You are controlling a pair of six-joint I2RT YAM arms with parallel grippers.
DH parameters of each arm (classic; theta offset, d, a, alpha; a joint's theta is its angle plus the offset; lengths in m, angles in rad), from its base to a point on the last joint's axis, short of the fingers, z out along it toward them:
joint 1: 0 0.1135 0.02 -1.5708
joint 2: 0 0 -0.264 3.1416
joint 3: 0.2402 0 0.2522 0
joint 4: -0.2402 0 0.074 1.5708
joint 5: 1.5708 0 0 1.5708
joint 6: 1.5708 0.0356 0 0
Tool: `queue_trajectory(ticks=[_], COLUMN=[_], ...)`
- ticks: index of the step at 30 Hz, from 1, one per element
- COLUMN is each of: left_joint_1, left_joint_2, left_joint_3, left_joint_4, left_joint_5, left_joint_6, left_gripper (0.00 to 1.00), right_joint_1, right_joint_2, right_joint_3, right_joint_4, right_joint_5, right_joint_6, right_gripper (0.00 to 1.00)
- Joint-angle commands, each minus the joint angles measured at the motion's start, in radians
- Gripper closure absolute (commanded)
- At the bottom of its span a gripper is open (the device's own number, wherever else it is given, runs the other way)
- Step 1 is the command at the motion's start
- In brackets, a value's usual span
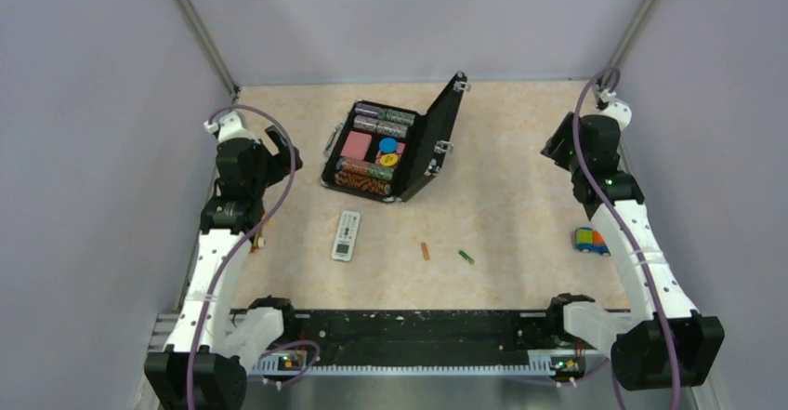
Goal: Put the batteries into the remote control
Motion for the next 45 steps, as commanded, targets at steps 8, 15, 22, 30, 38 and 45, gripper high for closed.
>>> queue_trajectory(ticks=[8, 15, 22, 30, 38, 45], left_joint_1=[0.003, 0.003, 0.003, -0.195, -0.347, -0.439], left_joint_2=[-0.034, -0.057, -0.046, 0.028, 0.24, 0.253], left_joint_3=[0.087, 0.06, -0.092, -0.221, -0.166, -0.258], left_joint_4=[-0.055, -0.094, -0.058, -0.028, -0.104, 0.025], left_joint_5=[-0.048, 0.034, 0.406, 0.249, -0.027, -0.009], left_joint_6=[-0.006, 0.034, 0.04, 0.013, -0.13, -0.081], left_gripper=[0.01, 0.01, 0.05, 0.07, 0.06, 0.02], right_joint_1=[-0.002, -0.001, -0.001, 0.0, 0.001, 0.001], right_joint_2=[-0.029, -0.068, -0.083, -0.093, -0.094, -0.087], right_joint_3=[0.039, 0.022, -0.027, -0.112, -0.125, -0.124], right_joint_4=[-0.066, -0.099, -0.12, -0.119, -0.104, -0.102], right_joint_5=[-0.133, -0.186, -0.282, -0.355, -0.36, -0.364], right_joint_6=[-0.043, -0.03, 0.025, 0.1, 0.125, 0.119], right_gripper=[0.1, 0.08, 0.11, 0.14, 0.15, 0.15])
